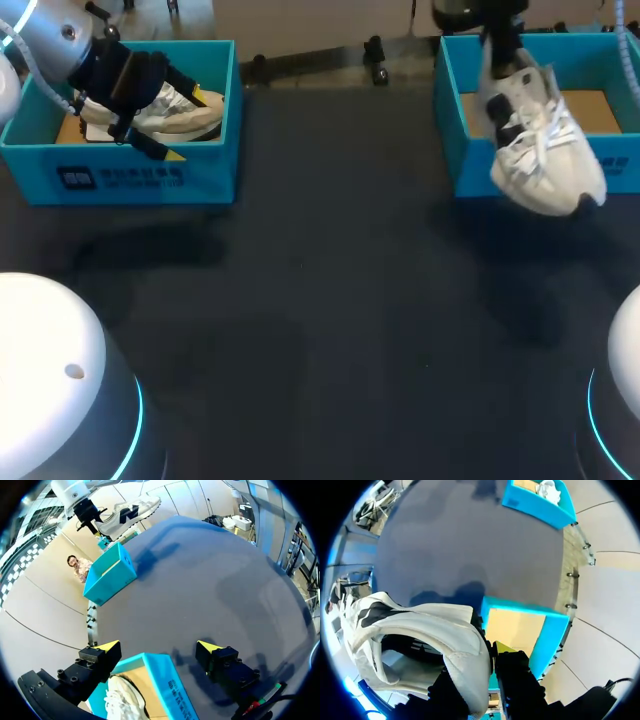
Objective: Take the shoe out of the shoebox, open the shoe tongue, remove and reinsert the insole, then place the shoe into the shoebox
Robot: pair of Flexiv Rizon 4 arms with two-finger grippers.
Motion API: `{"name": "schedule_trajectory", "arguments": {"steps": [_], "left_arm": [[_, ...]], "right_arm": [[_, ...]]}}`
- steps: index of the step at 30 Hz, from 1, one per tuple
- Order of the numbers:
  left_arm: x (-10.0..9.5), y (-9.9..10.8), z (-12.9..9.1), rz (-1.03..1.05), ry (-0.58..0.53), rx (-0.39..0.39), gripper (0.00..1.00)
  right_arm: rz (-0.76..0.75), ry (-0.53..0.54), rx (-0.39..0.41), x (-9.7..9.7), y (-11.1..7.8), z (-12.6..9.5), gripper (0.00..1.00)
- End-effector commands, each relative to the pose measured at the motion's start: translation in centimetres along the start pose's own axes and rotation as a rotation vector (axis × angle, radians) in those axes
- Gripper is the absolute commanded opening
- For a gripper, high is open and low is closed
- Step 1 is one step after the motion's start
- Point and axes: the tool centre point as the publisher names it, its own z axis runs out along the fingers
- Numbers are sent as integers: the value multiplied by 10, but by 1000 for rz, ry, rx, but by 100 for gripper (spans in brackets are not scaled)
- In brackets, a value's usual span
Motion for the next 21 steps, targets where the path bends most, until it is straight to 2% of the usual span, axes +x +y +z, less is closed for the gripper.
{"name": "schedule_trajectory", "arguments": {"steps": [1, 7, 21], "left_arm": [[0, 0, -1, 0, 3, -3, 100], [0, 0, -1, 0, 3, -3, 100], [0, 0, -1, 0, 3, -3, 100]], "right_arm": [[-1, 14, -28, -11, -25, 9, 0], [19, 0, -51, -22, -56, 20, 0], [19, 0, -51, -22, -56, 20, 0]]}}
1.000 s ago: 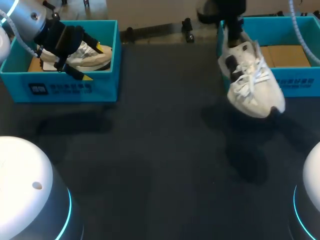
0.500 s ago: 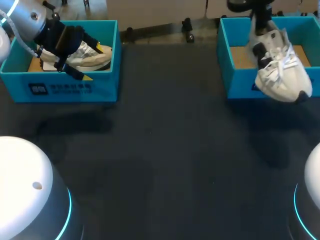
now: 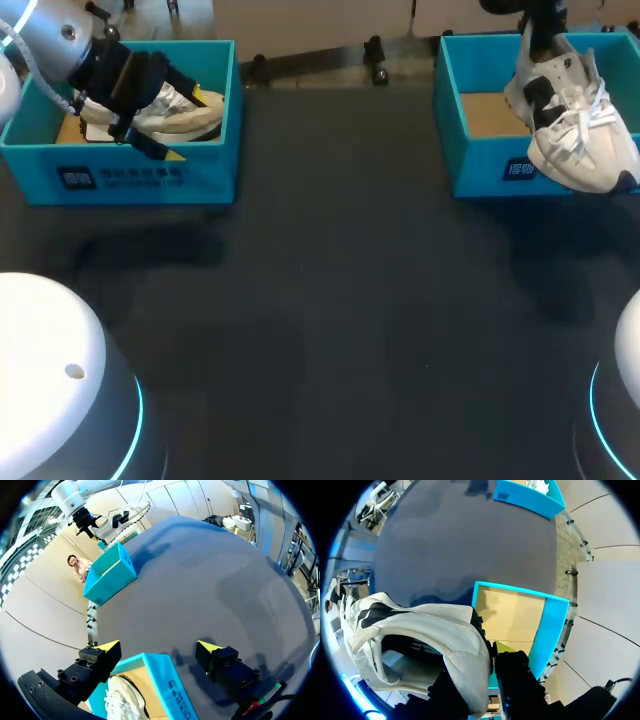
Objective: Take the shoe out of the shoebox, open the shoe tongue, remove and reinsert the insole, then place the shoe into the shoebox
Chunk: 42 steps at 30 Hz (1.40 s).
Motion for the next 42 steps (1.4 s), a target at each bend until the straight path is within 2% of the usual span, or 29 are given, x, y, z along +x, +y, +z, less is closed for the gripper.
{"name": "schedule_trajectory", "arguments": {"steps": [1, 7, 10, 19, 34, 38, 42], "left_arm": [[0, 0, -1, -1, 3, -3, 100], [0, 0, -1, -1, 3, -3, 100], [0, 0, -1, -1, 3, -3, 100], [0, 0, -1, -1, 3, -3, 100], [0, 0, -1, -1, 3, -3, 100], [0, 0, -1, -1, 3, -3, 100], [0, 0, -1, -1, 3, -3, 100]], "right_arm": [[0, -2, -1, 1, -1, -1, 0], [0, -2, -1, 1, -1, -1, 0], [36, -6, -15, 4, -15, 1, 0], [28, 1, 29, 7, -65, 10, 0], [87, 67, 48, 9, -156, 46, 0], [133, 75, 53, 8, -175, 53, 0], [209, 69, 55, 6, -186, 57, 0]]}}
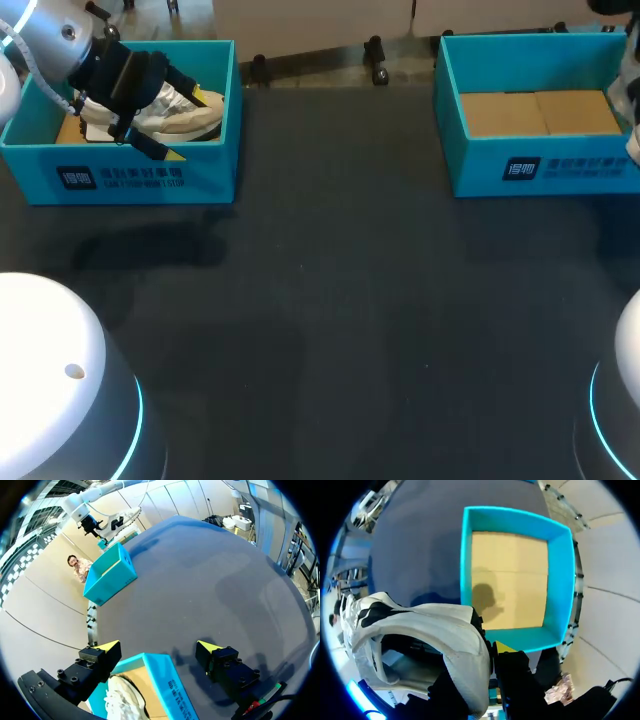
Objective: Take the shoe out of the shoebox, open the shoe tongue, remove and reinsert the insole, then place the shoe into the shoebox
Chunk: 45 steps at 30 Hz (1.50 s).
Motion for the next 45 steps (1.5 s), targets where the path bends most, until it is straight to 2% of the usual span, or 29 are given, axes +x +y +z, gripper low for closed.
{"name": "schedule_trajectory", "arguments": {"steps": [1, 11, 17, 20, 25, 31, 39, 45], "left_arm": [[0, 0, -1, 0, 3, -3, 100], [0, 0, -1, 0, 3, -3, 100], [0, 0, -1, 0, 3, -3, 100], [0, 0, -1, 0, 3, -3, 100], [0, 0, -1, 0, 3, -3, 100], [0, 0, -1, 0, 3, -3, 100], [0, 0, -1, 0, 3, -3, 100], [0, 0, -1, 0, 3, -3, 100]], "right_arm": [[100, 14, -14, -7, -11, 4, 0], [431, 47, 7, -9, -17, 4, 0], [608, 67, -10, 3, -20, 9, 0], [702, 65, 8, 8, -22, 9, 0], [917, 66, 14, 18, -24, 9, 0], [1035, 90, 49, 23, -26, 8, 0], [1287, 131, 76, 38, -27, 4, 0], [1331, 103, 65, 36, -28, 0, 0]]}}
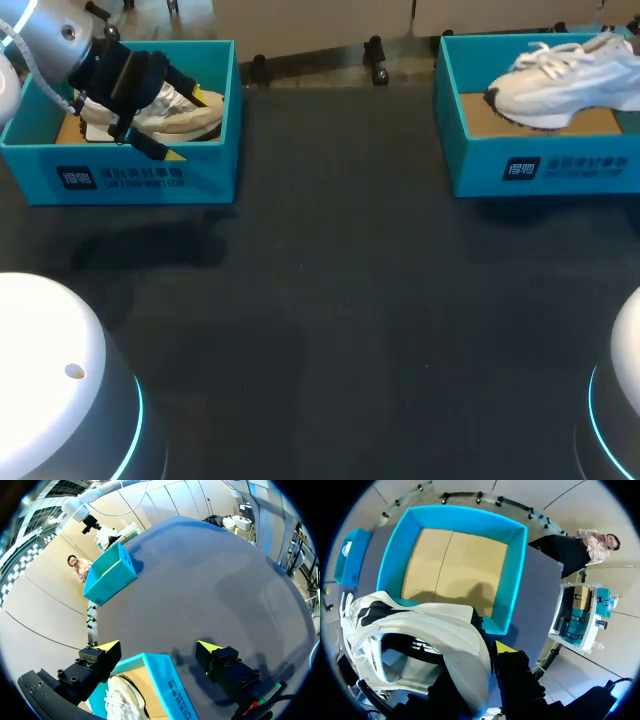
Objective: Take the shoe out of the shoebox, open the shoe tongue, remove and reinsert the insole, then place the shoe into the shoebox
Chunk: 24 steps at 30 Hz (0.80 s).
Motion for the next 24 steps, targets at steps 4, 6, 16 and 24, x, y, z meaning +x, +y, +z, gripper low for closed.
{"name": "schedule_trajectory", "arguments": {"steps": [4, 6, 16, 24], "left_arm": [[0, 0, -1, -1, 3, -3, 100], [0, 0, -1, -1, 3, -3, 100], [0, 0, -1, -1, 3, -3, 100], [0, 0, -1, -1, 3, -3, 100]], "right_arm": [[3, -5, -6, 1, -4, -3, 0], [3, -5, -6, 1, -4, -3, 0], [3, -5, -6, 1, -4, -3, 0], [143, -35, -32, -8, -5, 3, 0]]}}
